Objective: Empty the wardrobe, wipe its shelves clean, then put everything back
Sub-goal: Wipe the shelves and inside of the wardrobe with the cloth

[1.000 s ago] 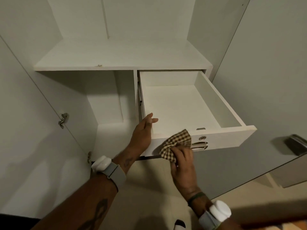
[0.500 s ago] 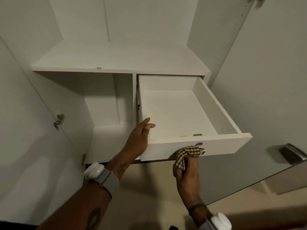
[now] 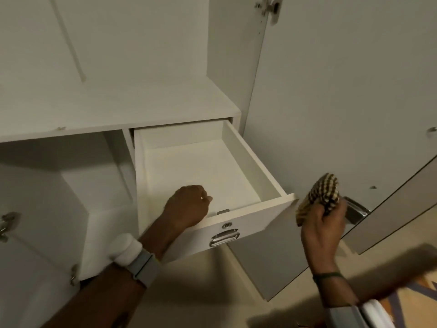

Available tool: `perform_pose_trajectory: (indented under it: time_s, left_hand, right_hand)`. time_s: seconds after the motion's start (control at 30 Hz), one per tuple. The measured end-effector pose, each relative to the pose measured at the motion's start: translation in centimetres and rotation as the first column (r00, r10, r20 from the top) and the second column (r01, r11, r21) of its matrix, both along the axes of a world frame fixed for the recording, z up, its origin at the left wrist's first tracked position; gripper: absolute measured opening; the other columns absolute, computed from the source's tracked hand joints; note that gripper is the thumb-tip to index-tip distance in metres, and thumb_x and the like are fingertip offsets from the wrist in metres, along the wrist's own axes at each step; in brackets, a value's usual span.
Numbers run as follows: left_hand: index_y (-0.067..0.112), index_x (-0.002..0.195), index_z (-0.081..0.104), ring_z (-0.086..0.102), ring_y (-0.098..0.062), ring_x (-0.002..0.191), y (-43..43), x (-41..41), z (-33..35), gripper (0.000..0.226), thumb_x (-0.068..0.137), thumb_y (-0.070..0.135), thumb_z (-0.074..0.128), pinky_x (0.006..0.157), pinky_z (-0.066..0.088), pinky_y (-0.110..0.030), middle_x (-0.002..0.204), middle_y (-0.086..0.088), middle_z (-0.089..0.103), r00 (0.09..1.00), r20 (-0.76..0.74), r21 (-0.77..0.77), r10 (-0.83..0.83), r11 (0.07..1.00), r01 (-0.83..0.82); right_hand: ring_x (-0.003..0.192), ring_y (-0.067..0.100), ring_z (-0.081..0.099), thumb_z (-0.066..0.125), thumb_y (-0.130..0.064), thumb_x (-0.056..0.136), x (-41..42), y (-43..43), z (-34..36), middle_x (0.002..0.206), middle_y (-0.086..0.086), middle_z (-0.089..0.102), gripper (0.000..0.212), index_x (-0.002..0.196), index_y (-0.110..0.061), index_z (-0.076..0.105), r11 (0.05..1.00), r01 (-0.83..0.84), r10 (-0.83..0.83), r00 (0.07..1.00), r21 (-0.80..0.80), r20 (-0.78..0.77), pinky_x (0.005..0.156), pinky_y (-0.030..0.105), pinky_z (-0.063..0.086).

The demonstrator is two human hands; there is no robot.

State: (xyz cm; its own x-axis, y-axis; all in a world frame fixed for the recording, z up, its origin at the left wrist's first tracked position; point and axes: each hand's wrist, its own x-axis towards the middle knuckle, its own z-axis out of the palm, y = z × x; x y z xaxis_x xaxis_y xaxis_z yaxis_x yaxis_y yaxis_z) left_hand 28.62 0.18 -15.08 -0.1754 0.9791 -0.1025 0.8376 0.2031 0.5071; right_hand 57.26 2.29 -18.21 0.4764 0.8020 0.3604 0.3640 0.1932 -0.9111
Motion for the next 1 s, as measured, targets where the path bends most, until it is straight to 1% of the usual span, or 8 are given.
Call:
perform_pose_trajectory:
  time_s: [0.13,0.27,0.4,0.47,0.73,0.87,0.93,1.0]
  left_hand:
    - [0.019,0.14,0.053,0.05,-0.024,0.132,6.6,2.3,-0.4,0.054,0.1,0.054,0.049,0.108,0.042,-0.036,0.146,-0.003,0.052,0.992,-0.063,-0.214,-0.107,0.973,0.091]
    - [0.02,0.161,0.015,0.026,-0.035,0.149,12.6,2.7,-1.6,0.103,0.084,0.069,0.064,0.121,0.025,-0.048,0.164,-0.014,0.018,0.954,-0.22,-0.406,-0.202,0.909,0.099]
    - [0.029,0.16,-0.009,0.01,-0.048,0.15,14.3,3.8,-5.2,0.129,0.071,0.071,0.075,0.122,0.008,-0.062,0.165,-0.02,-0.01,0.917,-0.284,-0.578,-0.281,0.813,0.071]
    - [0.03,0.157,-0.018,0.004,-0.054,0.148,14.1,4.1,-6.8,0.134,0.07,0.071,0.075,0.12,0.003,-0.066,0.163,-0.024,-0.021,0.917,-0.269,-0.611,-0.296,0.788,0.075]
    - [0.034,0.153,-0.027,-0.004,-0.059,0.146,14.0,4.5,-7.7,0.136,0.071,0.069,0.076,0.119,0.003,-0.068,0.158,-0.022,-0.034,0.938,-0.218,-0.65,-0.271,0.757,0.067]
    - [0.041,0.147,-0.033,-0.007,-0.065,0.142,14.3,3.8,-9.1,0.141,0.063,0.078,0.075,0.116,0.01,-0.073,0.156,-0.019,-0.038,0.939,-0.222,-0.658,-0.261,0.751,0.054]
    - [0.043,0.147,-0.032,-0.011,-0.066,0.14,14.3,4.0,-9.4,0.141,0.063,0.077,0.076,0.115,0.013,-0.074,0.156,-0.014,-0.039,0.945,-0.213,-0.659,-0.25,0.751,0.05]
    - [0.045,0.147,-0.031,-0.014,-0.067,0.139,14.4,4.0,-9.5,0.14,0.063,0.075,0.077,0.115,0.015,-0.074,0.157,-0.012,-0.039,0.947,-0.21,-0.657,-0.243,0.753,0.048]
  right_hand:
    - [0.09,0.032,0.07,0.045,-0.028,0.095,2.4,6.6,0.6,0.111,0.004,0.069,0.025,0.117,-0.034,0.054,0.901,-0.207,0.218,0.976,-0.381,-0.017,0.074,0.052,0.061]
    - [0.08,0.028,0.07,0.048,-0.016,0.094,1.6,11.9,3.7,0.092,0.01,0.074,0.023,0.097,-0.014,0.071,0.625,-0.357,0.491,0.871,-0.695,-0.005,0.064,0.035,0.054]
    - [0.071,0.025,0.059,0.047,-0.029,0.101,-1.0,17.9,4.5,0.084,0.011,0.064,0.032,0.081,-0.007,0.06,0.462,-0.341,0.611,0.792,-0.819,0.014,0.065,0.031,0.048]
    - [0.064,0.017,0.05,0.043,-0.031,0.105,-3.2,21.4,4.0,0.09,0.008,0.057,0.032,0.08,-0.012,0.053,0.437,-0.376,0.671,0.741,-0.817,0.017,0.058,0.024,0.042]
    - [0.072,0.019,0.052,0.036,-0.025,0.105,-12.3,32.9,4.6,0.1,0.009,0.059,0.045,0.142,-0.001,0.047,0.378,-0.508,0.756,0.652,-0.774,-0.059,0.061,0.026,0.043]
    - [0.13,0.034,0.051,0.032,-0.011,0.107,-15.4,37.7,3.4,0.143,0.019,0.053,0.039,0.138,0.007,0.049,0.482,-0.465,0.769,0.631,-0.743,0.103,0.1,0.034,0.039]
    - [0.136,0.033,0.047,0.036,-0.007,0.107,-16.2,39.0,2.5,0.147,0.022,0.048,0.037,0.139,0.009,0.046,0.512,-0.47,0.803,0.56,-0.719,0.206,0.108,0.033,0.033]
    - [0.136,0.035,0.045,0.048,-0.018,0.104,-16.2,38.8,1.9,0.149,0.02,0.047,0.046,0.144,0.004,0.042,0.48,-0.523,0.795,0.599,-0.704,0.098,0.11,0.035,0.035]
